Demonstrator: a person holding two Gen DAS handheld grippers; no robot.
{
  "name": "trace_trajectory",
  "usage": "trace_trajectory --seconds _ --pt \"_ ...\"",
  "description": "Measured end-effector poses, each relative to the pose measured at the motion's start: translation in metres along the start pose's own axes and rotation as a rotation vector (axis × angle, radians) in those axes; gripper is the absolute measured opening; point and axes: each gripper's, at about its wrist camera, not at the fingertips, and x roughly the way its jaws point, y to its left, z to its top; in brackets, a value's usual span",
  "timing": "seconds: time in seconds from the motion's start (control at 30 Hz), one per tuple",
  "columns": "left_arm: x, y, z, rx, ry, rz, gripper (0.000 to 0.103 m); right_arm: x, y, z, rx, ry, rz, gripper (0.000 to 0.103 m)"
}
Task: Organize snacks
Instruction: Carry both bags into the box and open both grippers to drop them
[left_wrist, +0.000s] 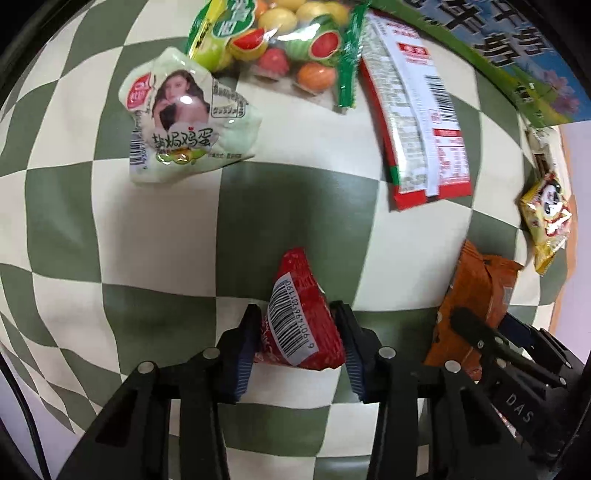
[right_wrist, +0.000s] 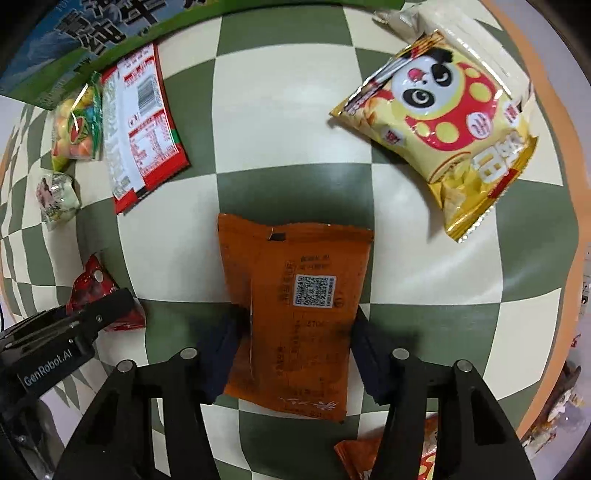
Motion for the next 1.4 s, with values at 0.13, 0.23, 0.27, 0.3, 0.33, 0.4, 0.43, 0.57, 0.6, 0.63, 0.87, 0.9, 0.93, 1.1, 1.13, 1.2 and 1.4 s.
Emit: trace_trajectory --seconds 0.13,0.23,0.27,0.3,0.33,0.4,0.43,0.57,0.6,0.63,0.87,0.9,0.93,1.1,1.13,1.2,1.4 --pt "-0.028 -0.005 -0.002 0.013 -0.022 -0.039 0.039 -0.026 -0.013 0.001 0.007 -0.029 0.06 0.052" --pt "-0.061 -0.014 0.0 0.037 -0.068 -0.07 0.039 -0.054 -0.021 0.005 0.005 -0.07 0.105 0.052" --pt "-0.071 -0.016 0.001 0.041 -0.08 -0.083 0.039 -0.066 -0.03 0.003 0.011 -0.083 0.126 0.052" --pt "-0.082 -0.019 0.002 0.047 -0.095 -0.096 0.039 -0.073 -0.03 0.011 0.014 -0.094 0.143 0.052" --pt "-0.094 -0.023 0.005 0.053 -0.112 -0.107 0.039 -0.082 -0.029 0.023 0.016 -0.108 0.162 0.052" --pt "-0.123 -0.031 0.01 0.07 -0.153 -0.137 0.039 -0.104 -0.042 0.04 0.018 -0.147 0.205 0.052" --pt "-0.134 -0.031 0.015 0.076 -0.166 -0.15 0.039 -0.118 -0.048 0.055 0.014 -0.168 0.226 0.052" --pt "-0.196 -0.041 0.04 0.113 -0.245 -0.212 0.039 -0.172 -0.042 0.081 -0.007 -0.265 0.29 0.052" --pt "-0.205 -0.038 0.047 0.12 -0.26 -0.218 0.039 -0.187 -0.037 0.092 -0.015 -0.296 0.301 0.052" --pt "-0.217 -0.039 0.056 0.128 -0.28 -0.221 0.039 -0.196 -0.031 0.103 -0.019 -0.321 0.312 0.052" --pt "-0.243 -0.065 0.144 0.182 -0.349 -0.104 0.039 -0.235 -0.002 0.203 -0.076 -0.468 0.231 0.052" --pt "-0.241 -0.065 0.162 0.179 -0.343 -0.077 0.039 -0.234 -0.001 0.217 -0.081 -0.473 0.209 0.052" --pt "-0.235 -0.066 0.175 0.178 -0.338 -0.058 0.039 -0.232 0.0 0.236 -0.084 -0.478 0.185 0.052" --pt "-0.207 -0.058 0.244 0.153 -0.274 0.051 0.039 -0.206 0.002 0.308 -0.085 -0.441 0.092 0.052" --pt "-0.199 -0.053 0.258 0.135 -0.256 0.063 0.039 -0.197 0.0 0.321 -0.082 -0.43 0.073 0.052" --pt "-0.185 -0.046 0.273 0.119 -0.232 0.085 0.039 -0.185 0.001 0.339 -0.086 -0.409 0.046 0.052" --pt "-0.146 -0.03 0.313 0.096 -0.163 0.137 0.04 -0.146 0.012 0.375 -0.111 -0.338 -0.008 0.053"
